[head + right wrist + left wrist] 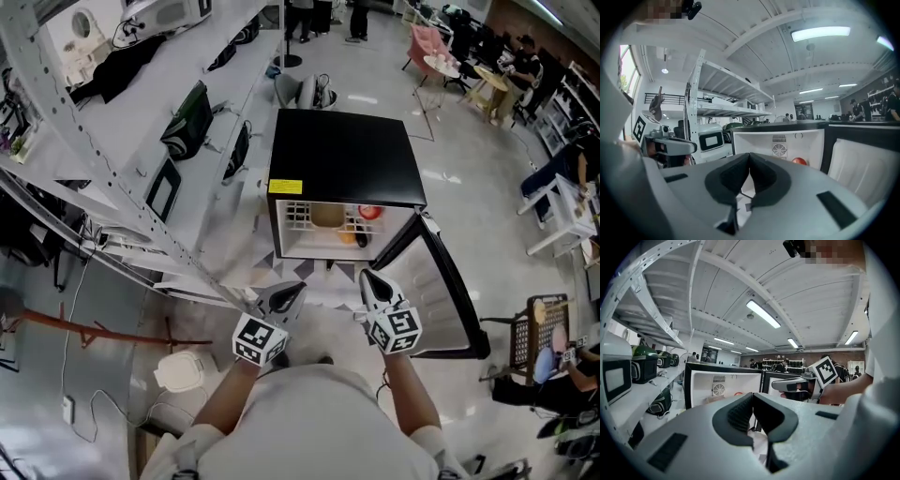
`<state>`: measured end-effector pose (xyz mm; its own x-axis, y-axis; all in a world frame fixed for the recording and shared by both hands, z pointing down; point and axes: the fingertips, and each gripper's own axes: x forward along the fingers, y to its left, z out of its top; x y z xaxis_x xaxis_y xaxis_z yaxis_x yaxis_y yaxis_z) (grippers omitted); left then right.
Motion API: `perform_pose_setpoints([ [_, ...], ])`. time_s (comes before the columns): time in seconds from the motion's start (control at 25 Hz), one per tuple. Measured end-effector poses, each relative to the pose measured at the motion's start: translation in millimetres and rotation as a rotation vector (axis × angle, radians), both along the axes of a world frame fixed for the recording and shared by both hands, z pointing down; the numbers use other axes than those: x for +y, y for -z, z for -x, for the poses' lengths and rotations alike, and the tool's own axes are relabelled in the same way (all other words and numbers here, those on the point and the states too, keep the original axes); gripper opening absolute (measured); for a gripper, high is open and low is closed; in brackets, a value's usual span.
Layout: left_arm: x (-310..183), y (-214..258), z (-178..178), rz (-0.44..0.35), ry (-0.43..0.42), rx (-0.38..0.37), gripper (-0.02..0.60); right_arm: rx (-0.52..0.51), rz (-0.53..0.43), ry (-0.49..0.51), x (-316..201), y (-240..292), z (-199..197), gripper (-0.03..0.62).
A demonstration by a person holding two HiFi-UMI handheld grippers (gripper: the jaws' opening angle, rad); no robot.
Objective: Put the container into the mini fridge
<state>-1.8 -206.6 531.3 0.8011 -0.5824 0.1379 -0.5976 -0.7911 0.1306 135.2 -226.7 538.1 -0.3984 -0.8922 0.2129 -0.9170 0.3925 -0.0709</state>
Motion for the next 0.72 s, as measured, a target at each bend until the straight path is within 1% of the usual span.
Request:
perform_pose_setpoints([
  [0.2,1,15,4,-0.011,0.025,0.014,0.005,0.014,-0.053,0.042,10,22,-8,0.008],
  [0.48,-4,29,9,-0.028,0.05,0.046,0.005,-0.084,-0.093,0.001,13,42,-31,0.006],
  [0.72,-4,34,2,-0.033,0.045,0.069,0.005,-0.088,-0.102,0.01,13,47,-31,0.006],
])
